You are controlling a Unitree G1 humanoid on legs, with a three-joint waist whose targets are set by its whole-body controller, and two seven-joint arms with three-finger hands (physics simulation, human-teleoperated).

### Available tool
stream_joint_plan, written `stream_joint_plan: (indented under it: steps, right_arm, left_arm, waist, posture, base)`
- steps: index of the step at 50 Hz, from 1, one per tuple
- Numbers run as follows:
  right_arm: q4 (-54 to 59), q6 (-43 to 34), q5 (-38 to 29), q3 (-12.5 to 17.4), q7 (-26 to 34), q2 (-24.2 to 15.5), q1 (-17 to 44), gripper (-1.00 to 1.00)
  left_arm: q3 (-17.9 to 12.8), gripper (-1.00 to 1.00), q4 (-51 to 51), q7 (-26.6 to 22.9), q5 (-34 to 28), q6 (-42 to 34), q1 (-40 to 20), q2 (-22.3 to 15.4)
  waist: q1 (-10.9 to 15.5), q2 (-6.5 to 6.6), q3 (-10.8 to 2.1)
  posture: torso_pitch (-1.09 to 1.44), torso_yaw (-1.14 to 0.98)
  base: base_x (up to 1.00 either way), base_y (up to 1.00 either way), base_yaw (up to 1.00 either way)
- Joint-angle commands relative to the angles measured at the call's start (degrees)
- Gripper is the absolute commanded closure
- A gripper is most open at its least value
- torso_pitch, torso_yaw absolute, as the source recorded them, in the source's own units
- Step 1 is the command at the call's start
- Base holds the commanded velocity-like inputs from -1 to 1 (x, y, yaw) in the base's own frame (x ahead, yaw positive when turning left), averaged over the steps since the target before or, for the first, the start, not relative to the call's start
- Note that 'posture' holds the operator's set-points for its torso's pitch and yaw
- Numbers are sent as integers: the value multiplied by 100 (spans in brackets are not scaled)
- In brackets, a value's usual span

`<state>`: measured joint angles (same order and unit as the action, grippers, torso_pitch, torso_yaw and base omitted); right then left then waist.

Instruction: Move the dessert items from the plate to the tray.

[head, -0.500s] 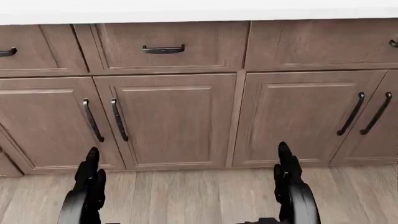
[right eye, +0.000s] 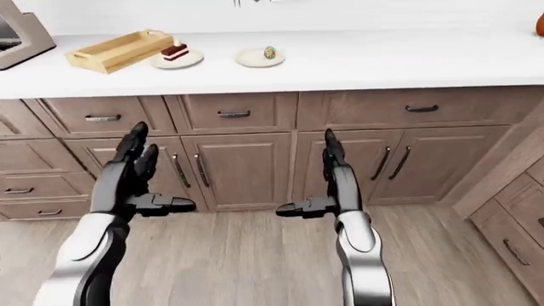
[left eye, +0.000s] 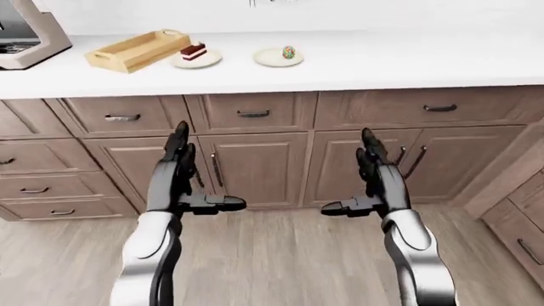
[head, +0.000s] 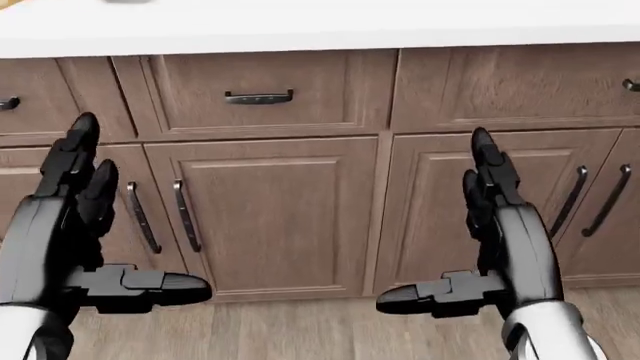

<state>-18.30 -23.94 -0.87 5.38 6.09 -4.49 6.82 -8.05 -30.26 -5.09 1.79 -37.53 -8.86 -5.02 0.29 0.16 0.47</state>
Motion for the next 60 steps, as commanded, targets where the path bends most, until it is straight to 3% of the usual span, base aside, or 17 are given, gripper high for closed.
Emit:
stream_joint_plan:
  steps: [1, 5, 6, 10, 12, 14, 15, 16, 18, 27, 33, 35, 42, 47, 48, 50, 60]
  right_arm:
    - [-475, -203, -44, 17, 59, -63, 226, -100]
    - [-694, -499, 0, 99, 95, -94, 426, -100]
    - [-694, -523, 4, 115, 97, -110, 463, -100]
    - [-938, -896, 31, 192, 128, -212, 666, -100]
    - [-1042, -1055, 39, 232, 151, -269, 754, -100]
    - [-1118, -1196, 68, 302, 176, -331, 857, -100]
    - [-1197, -1341, 126, 392, 166, -368, 963, -100]
    - [-1278, -1449, 161, 427, 160, -406, 1017, -100]
    - [-1356, -1583, 202, 467, 171, -497, 1142, -100]
    - [-1703, -2051, 359, 640, 162, -719, 1433, -100]
    - [-1782, -2197, 468, 719, 166, -817, 1513, -100]
    - [-1764, -2207, 489, 728, 165, -845, 1554, -100]
    - [-1815, -2370, 492, 709, 174, -935, 1674, -100]
    - [-1834, -2468, 500, 751, 201, -1007, 1785, -100]
    - [-1842, -2493, 502, 758, 213, -1026, 1802, -100]
    - [-1912, -2611, 526, 805, 243, -1078, 1854, -100]
    - [-2094, -2884, 646, 1007, 324, -1278, 1975, -100]
  left_arm:
    - [-80, -100, -331, 35, 115, -255, -267, -95]
    - [-155, -100, -551, 47, 187, -644, -528, -236]
    - [-173, -100, -626, 56, 208, -767, -597, -265]
    - [-170, -100, -782, 88, 244, -1169, -924, -373]
    - [-186, -100, -792, 115, 282, -1362, -1125, -408]
    - [-208, -100, -857, 156, 356, -1690, -1417, -469]
    - [-220, -100, -825, 182, 408, -1834, -1596, -495]
    - [-215, -100, -805, 208, 447, -1915, -1697, -514]
    - [-195, -100, -774, 248, 501, -2089, -1905, -573]
    - [-183, -100, -864, 334, 640, -2449, -2261, -711]
    - [-189, -100, -854, 342, 652, -2541, -2407, -760]
    - [-199, -100, -917, 355, 671, -2638, -2460, -773]
    - [-285, -100, -870, 335, 728, -2691, -2589, -886]
    - [-299, -100, -838, 343, 763, -2742, -2703, -950]
    - [-303, -100, -841, 344, 768, -2757, -2720, -961]
    - [-326, -100, -883, 354, 795, -2870, -2808, -992]
    - [-370, -100, -976, 414, 911, -3239, -3192, -1106]
  waist:
    - [-6, 12, -50]
    - [-30, -23, 44]
    - [115, -249, 71]
    - [18, -94, 64]
    - [-1, 61, 93]
    - [-129, 331, -70]
    - [-13, 83, -8]
    - [0, 267, 34]
    - [39, 247, 171]
    - [75, 67, 92]
    - [159, -384, -38]
    - [143, -418, 211]
    - [-28, -199, 146]
    - [-69, 270, -26]
    - [-55, 237, -32]
    - [-47, 333, 253]
    - [158, -47, 65]
  posture:
    - [0, 0]
    - [0, 0]
    - [0, 0]
    - [0, 0]
    - [0, 0]
    - [0, 0]
    - [0, 0]
    - [0, 0]
    - [0, 0]
    - [0, 0]
    - [0, 0]
    - [0, 0]
    - [0, 0]
    - [0, 0]
    - [0, 0]
    - [0, 0]
    - [0, 0]
  base:
    - [20, 0, 0]
    - [21, 19, 0]
    - [20, 0, 78]
    - [21, 0, 89]
    - [21, 0, 89]
    - [21, 20, 45]
    - [21, 0, 0]
    - [40, 0, 0]
    - [50, 0, 0]
    - [49, 0, 0]
    - [49, 0, 0]
    - [50, 0, 0]
    - [49, 0, 0]
    - [49, 0, 0]
    - [49, 0, 0]
    - [49, 0, 0]
    - [48, 0, 0]
